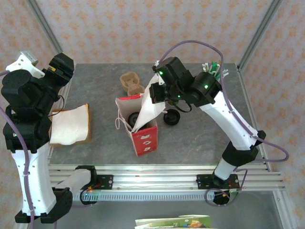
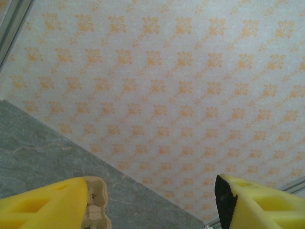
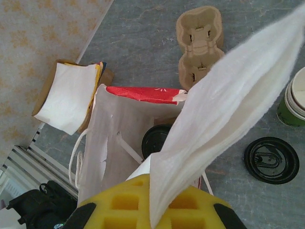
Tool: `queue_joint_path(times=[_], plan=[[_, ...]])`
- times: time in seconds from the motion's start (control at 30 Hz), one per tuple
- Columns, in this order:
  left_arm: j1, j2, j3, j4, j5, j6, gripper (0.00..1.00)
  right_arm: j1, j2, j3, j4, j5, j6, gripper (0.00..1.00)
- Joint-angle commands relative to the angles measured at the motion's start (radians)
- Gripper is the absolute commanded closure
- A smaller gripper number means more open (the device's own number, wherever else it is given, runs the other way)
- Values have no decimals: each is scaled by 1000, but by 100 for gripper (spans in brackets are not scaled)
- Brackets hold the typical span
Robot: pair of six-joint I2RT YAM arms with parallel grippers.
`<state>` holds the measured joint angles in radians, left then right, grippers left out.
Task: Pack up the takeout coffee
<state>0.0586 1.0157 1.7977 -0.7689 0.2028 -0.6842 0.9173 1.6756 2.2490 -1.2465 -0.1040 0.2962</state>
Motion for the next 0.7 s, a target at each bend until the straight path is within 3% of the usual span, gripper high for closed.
queue_joint_path(times=[0.0, 0.23, 0.47, 0.67], plan=[[-4, -13, 2, 25, 14, -5, 30, 1, 23, -12, 37, 12, -38, 97], [-5, -15, -9, 28, 12, -2, 30, 31, 20, -80, 107, 53, -72, 99], [-5, -23, -39, 45, 15, -5, 30, 125, 30, -117, 124, 127, -48, 99], [-5, -28, -40, 42, 10, 3, 30, 196, 59, -66, 142, 146, -15, 99]])
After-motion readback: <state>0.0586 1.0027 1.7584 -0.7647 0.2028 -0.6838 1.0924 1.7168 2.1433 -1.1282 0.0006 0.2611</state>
